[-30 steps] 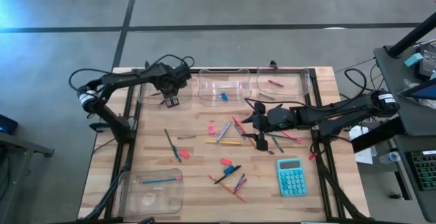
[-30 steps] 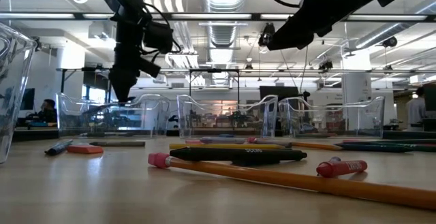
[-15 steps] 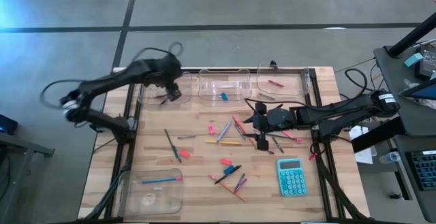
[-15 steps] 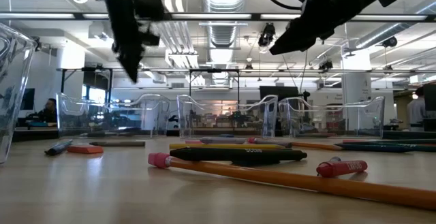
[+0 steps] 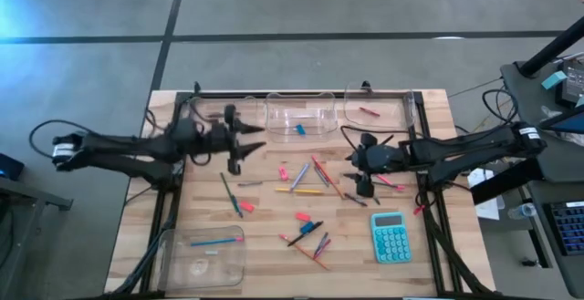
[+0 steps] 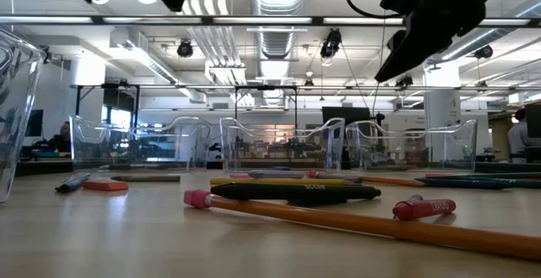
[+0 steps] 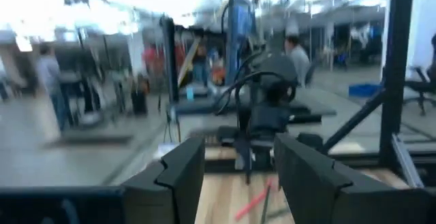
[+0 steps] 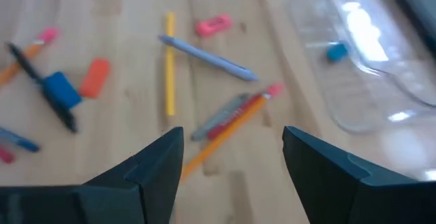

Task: Sort crayons/erasers/pens/pencils in bins
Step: Put the blue crayon into the top right transparent bin

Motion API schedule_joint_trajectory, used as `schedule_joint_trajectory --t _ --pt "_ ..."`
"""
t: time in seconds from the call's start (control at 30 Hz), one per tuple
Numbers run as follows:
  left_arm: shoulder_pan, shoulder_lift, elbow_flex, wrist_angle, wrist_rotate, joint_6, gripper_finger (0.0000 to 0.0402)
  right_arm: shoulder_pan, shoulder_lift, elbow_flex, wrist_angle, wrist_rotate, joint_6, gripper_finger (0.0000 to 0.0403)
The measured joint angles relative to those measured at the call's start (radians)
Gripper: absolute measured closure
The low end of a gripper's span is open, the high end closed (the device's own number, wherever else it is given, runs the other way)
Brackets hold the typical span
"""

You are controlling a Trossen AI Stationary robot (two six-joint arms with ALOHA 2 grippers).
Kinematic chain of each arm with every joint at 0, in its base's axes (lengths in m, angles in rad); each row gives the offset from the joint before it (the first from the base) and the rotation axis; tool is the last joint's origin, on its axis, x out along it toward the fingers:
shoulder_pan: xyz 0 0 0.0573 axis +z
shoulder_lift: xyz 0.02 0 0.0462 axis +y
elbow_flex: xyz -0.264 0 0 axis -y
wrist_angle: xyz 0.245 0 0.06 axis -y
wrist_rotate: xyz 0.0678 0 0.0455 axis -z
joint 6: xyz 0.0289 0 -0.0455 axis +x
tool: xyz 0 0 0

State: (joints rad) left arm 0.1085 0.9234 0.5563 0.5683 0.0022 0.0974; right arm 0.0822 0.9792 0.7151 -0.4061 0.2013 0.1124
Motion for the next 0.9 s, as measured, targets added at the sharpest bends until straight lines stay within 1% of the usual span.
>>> schedule_joint_trajectory --t 0.07,0.13,0.2,0.27,0.37,0.47,0.53,0.7,0.9 --pt "-0.034 0.032 -0.066 0.148 -0.048 0.018 0.0240 -0.002 -0.015 0.000 -0.028 0.040 0.011 0.0167" --pt "-0.040 0.070 -0.108 0.253 -0.074 0.019 0.0240 -0.004 -0.024 0.000 -0.043 0.047 0.023 0.0171" --pt "-0.035 0.112 -0.124 0.335 -0.092 0.019 0.0240 -0.005 -0.024 0.000 -0.054 0.046 0.039 0.0174" --pt "-0.030 0.138 -0.124 0.376 -0.094 0.018 0.0240 -0.006 -0.016 0.000 -0.066 0.042 0.057 0.0177" --pt "-0.026 0.175 -0.103 0.397 -0.092 0.025 0.0240 -0.007 0.007 0.000 -0.075 0.008 0.093 0.0179" --pt "-0.024 0.201 -0.087 0.392 -0.090 0.024 0.0240 -0.007 0.037 0.000 -0.083 -0.070 0.147 0.0179" --pt "-0.024 0.212 -0.081 0.393 -0.089 0.021 0.0240 -0.006 0.065 0.000 -0.087 -0.100 0.194 0.0179" --pt "-0.038 0.211 -0.072 0.385 -0.081 0.013 0.0240 0.005 0.137 0.000 -0.098 -0.124 0.261 0.0179" --pt "-0.087 0.189 -0.072 0.365 -0.075 -0.006 0.0240 0.022 0.213 -0.001 -0.173 -0.162 0.355 0.0179"
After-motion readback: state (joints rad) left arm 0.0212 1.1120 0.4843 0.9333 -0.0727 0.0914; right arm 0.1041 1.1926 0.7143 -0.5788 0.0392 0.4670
